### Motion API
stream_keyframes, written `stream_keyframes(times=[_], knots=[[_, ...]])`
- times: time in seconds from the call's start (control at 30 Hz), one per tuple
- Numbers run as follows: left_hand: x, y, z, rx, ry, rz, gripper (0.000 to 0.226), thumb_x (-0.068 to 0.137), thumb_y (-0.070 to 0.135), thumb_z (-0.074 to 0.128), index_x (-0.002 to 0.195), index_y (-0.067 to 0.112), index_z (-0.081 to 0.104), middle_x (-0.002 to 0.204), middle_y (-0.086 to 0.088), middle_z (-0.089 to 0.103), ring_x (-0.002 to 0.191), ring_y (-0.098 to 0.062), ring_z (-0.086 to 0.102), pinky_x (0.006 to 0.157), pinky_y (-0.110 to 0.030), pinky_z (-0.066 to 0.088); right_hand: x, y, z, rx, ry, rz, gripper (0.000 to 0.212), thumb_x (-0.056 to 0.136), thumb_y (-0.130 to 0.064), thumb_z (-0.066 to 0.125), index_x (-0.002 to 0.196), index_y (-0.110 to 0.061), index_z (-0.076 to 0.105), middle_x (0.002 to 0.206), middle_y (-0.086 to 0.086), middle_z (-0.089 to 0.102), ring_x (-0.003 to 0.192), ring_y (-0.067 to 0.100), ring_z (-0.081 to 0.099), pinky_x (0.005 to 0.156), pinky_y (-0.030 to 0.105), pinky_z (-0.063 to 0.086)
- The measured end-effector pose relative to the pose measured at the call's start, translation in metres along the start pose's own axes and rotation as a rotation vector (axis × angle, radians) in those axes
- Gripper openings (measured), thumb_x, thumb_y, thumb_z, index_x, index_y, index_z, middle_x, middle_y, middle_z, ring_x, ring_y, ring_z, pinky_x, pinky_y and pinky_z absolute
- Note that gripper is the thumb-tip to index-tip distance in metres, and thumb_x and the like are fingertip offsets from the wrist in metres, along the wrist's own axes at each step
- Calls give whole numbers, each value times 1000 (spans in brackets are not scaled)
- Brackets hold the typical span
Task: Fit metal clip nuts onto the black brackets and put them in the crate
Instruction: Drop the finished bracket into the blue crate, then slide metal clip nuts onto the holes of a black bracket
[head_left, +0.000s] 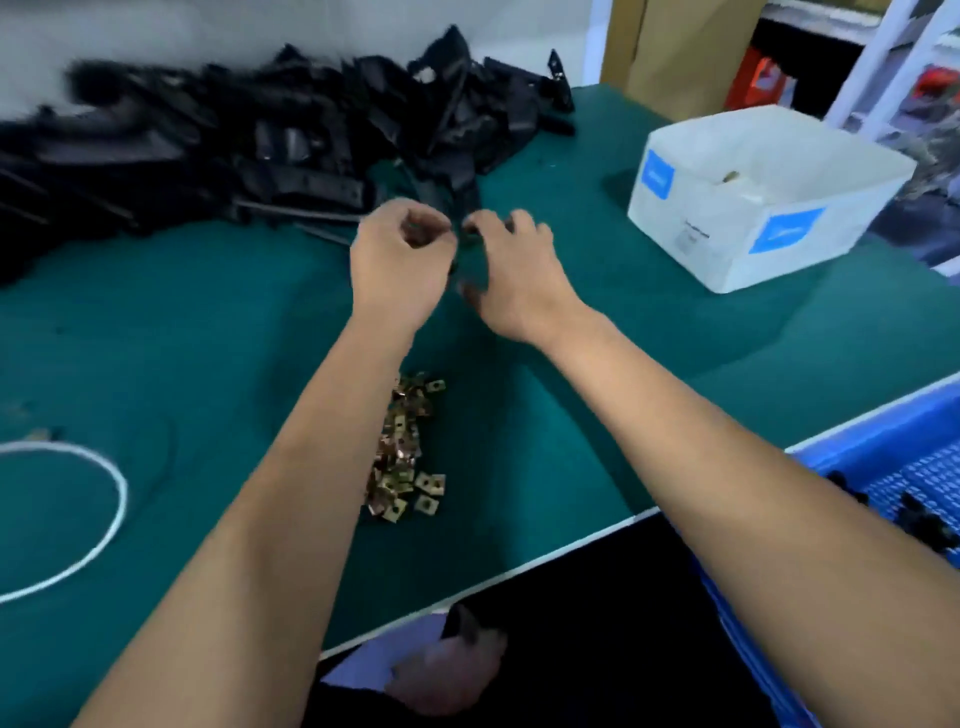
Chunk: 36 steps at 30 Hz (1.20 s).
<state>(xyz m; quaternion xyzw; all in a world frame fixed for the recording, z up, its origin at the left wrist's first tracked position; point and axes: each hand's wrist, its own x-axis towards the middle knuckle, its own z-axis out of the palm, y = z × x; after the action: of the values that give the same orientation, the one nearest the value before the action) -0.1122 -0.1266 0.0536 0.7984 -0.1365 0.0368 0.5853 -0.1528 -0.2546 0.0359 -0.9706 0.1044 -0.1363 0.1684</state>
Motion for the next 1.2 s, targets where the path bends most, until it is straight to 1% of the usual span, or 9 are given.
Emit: stream_keyframes(times=[0.13,0.27,0.4,0.47,0.57,0.7,0.9,1.03,1.2], knots=[[10,-31,-56,-21,139,-121,13,90,11,67,84,22,66,84,-4,73,69,-15,74,73,-41,63,31,-40,30,-158,-125,-76,79,98,-43,64,161,-36,17,164,15,11,146,41,17,111,55,35],[15,-49,-89,-155,166,-253,12,93,2,65,88,12,62,92,-12,68,64,-19,74,62,-28,59,52,-63,39,2,-175,-74,55,99,-36,67,150,-24,50,149,13,46,139,35,40,112,48,40],[15,-64,-106,-332,154,-388,14,98,16,66,97,5,56,107,-21,67,71,-28,77,67,-29,61,47,-72,41,276,40,-68,10,93,-10,70,94,-8,80,99,6,76,94,20,69,98,38,52],[15,-70,-111,-427,177,-430,23,100,23,65,101,4,53,106,-24,66,75,-32,77,69,-31,62,43,-75,46,335,64,-35,14,93,-13,71,106,-10,77,111,5,71,101,20,65,102,36,50],[15,-74,-115,-488,164,-445,35,102,27,62,116,-4,52,107,-26,68,80,-34,78,68,-30,62,46,-75,54,290,-109,-24,66,96,-40,70,153,-23,43,150,9,44,131,29,52,107,37,43],[15,-71,-113,-419,169,-411,18,101,25,62,96,12,51,105,-22,69,74,-30,77,67,-32,62,54,-87,54,247,-286,-199,78,91,-57,69,158,-35,37,160,-1,43,145,22,43,114,37,41],[20,-76,-113,-310,145,-416,22,97,28,70,94,9,59,90,-15,71,58,-17,71,58,-25,58,51,-87,64,621,-162,-197,35,84,-21,84,118,-22,74,100,-7,77,74,2,60,76,23,49],[22,-78,-116,-245,65,-401,27,91,33,77,96,8,69,78,-3,68,52,-9,61,49,-20,49,44,-84,56,964,-246,-207,25,87,-3,77,110,-12,74,94,5,78,82,15,68,70,29,59],[22,-79,-115,-461,27,-342,17,96,12,70,110,12,61,95,-3,71,74,-12,72,55,-21,54,40,-82,38,964,-318,-226,23,89,4,73,111,-3,68,106,13,70,81,20,68,73,41,65]])
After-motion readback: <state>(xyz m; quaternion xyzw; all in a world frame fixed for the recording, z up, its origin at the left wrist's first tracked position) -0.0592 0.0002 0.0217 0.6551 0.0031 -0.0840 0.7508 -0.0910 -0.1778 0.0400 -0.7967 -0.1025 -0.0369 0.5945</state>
